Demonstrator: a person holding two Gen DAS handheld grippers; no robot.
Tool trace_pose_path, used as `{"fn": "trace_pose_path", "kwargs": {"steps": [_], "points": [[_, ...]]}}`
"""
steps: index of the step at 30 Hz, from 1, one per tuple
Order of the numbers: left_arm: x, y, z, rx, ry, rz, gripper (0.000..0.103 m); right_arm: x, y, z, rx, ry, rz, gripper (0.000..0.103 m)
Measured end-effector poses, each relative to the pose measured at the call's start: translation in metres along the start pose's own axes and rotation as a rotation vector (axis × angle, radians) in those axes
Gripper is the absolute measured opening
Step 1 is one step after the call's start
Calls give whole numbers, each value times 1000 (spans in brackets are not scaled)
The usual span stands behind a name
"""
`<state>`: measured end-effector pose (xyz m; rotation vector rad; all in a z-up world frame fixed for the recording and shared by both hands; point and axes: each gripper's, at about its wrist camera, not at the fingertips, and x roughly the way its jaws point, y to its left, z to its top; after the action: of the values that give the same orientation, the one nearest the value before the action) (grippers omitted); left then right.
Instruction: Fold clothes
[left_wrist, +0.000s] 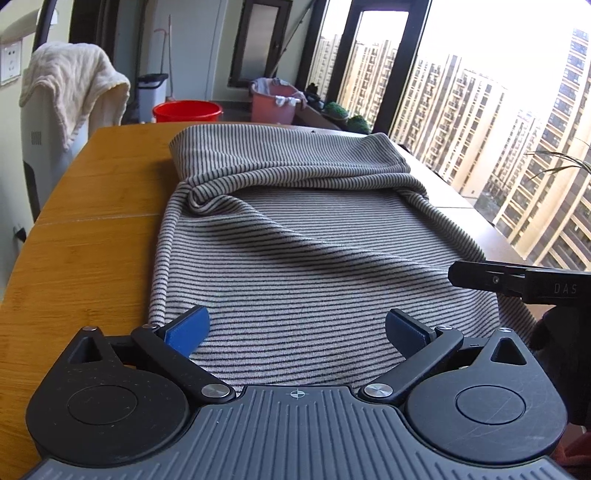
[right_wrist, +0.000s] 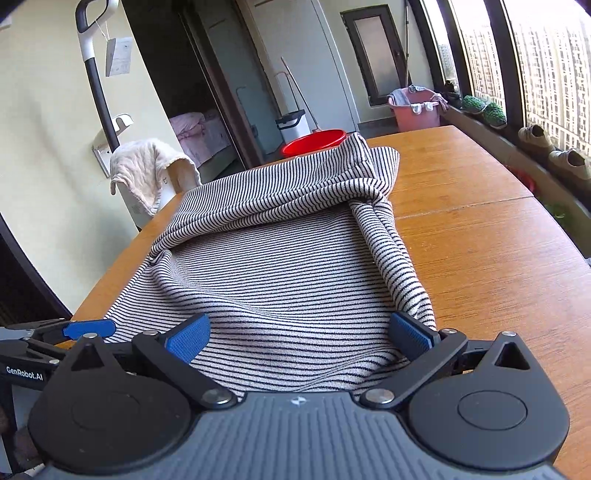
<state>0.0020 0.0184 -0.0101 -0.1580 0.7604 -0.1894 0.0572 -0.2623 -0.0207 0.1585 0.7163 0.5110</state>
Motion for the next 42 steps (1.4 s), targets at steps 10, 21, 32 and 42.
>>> {"fn": "trace_pose_path", "kwargs": {"steps": [10, 21, 32, 42], "points": [[24, -3, 75, 1, -121, 85, 103, 7, -25, 91, -83, -118, -90, 85], [68, 11, 99, -22, -74, 129, 103, 95, -25, 149, -122, -48, -61, 9], [80, 15, 106, -64, -126, 15, 103, 93, -45, 132, -177, 73, -169, 18], [101, 10, 80, 9, -106, 74, 103, 124, -2, 213, -260, 42, -42, 49]]}}
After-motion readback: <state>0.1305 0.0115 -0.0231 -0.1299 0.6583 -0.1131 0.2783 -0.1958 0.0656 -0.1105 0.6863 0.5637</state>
